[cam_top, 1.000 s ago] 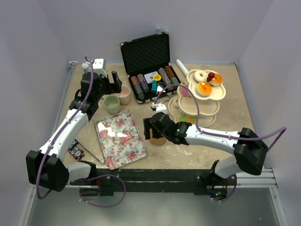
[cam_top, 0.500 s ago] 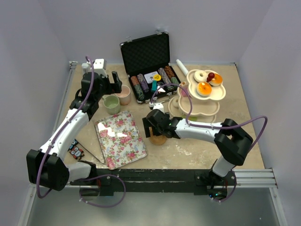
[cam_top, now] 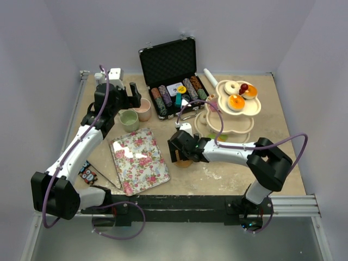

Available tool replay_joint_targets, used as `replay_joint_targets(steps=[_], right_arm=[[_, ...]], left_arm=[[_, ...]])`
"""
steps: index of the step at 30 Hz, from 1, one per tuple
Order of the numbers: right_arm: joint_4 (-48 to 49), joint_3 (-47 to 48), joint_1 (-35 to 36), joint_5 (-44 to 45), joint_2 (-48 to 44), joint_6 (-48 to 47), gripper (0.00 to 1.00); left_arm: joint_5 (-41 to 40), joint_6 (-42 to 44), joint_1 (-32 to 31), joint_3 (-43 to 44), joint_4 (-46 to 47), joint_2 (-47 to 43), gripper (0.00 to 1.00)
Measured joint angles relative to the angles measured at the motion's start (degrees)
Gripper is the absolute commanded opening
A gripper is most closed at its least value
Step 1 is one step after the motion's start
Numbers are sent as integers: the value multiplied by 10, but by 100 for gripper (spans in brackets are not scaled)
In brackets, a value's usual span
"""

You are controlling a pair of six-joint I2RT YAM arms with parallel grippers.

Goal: Serve the afternoon tea

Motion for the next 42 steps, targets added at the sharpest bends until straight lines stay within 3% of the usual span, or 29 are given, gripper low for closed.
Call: replay_joint_targets(steps=[12, 19, 26, 35, 42], right_arm=[[6, -16, 17, -8, -4, 19, 98], [13, -49, 17, -39, -75, 29, 92], [30, -65, 19, -57, -101, 42, 98], [39, -149, 14, -83, -158, 74, 97], [143, -248, -58, -148, -249, 101, 91]], left_arm=[[0, 0, 0, 0, 0, 2, 99], [1, 0, 0, 0, 0, 3, 99], [3, 0, 0, 0, 0, 3, 99], [0, 1, -14, 0, 0, 4, 98], [-6, 2, -54, 0, -6, 11, 90]])
